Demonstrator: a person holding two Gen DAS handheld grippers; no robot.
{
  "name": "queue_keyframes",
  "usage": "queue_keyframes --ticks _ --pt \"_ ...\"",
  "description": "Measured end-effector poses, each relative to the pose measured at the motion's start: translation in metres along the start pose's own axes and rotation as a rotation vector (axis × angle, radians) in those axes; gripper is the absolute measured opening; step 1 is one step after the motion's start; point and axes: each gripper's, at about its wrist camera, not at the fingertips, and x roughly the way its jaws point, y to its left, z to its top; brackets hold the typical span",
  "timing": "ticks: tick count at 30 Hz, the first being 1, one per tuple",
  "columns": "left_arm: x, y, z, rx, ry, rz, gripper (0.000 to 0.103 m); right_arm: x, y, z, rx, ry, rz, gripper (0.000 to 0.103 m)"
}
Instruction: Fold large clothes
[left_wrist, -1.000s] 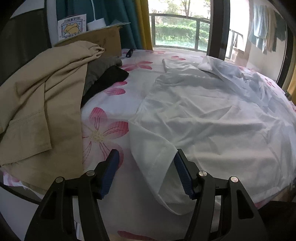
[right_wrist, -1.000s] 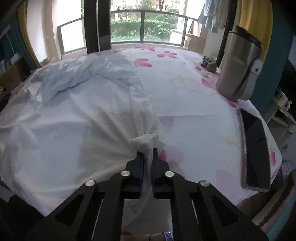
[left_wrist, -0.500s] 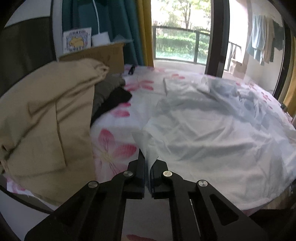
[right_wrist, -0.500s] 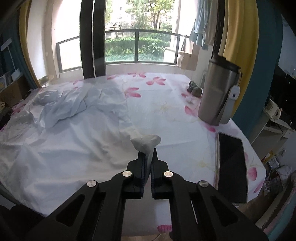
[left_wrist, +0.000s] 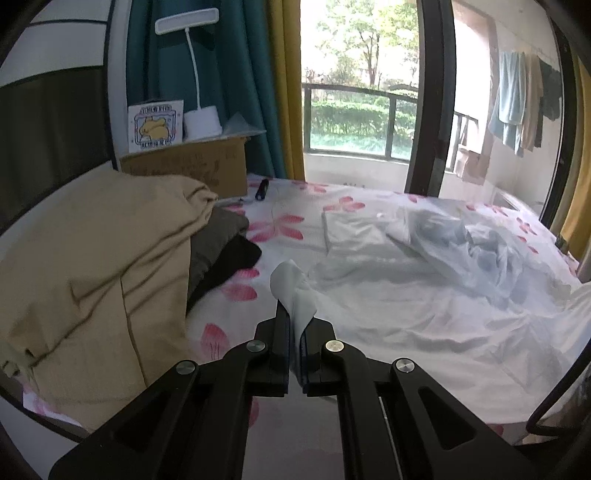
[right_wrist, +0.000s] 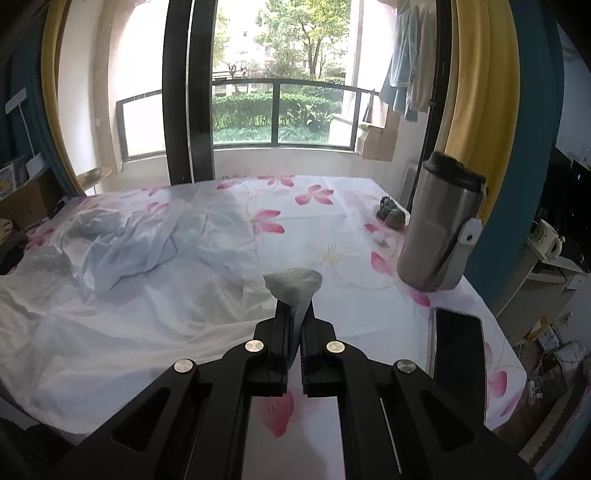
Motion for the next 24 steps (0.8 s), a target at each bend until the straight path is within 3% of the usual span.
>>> queue_keyframes --ticks 11,24 --pt "0.017 -0.003 0.03 -0.002 -0.028 -0.034 0.005 0.013 -0.003 0.025 0.021 -0.046 0.003 0.004" --pt "0.045 -0.01 0.072 0.032 -0.088 -0.021 0.005 0.047 0.0 0.058 0.026 -0.069 0.018 0.004"
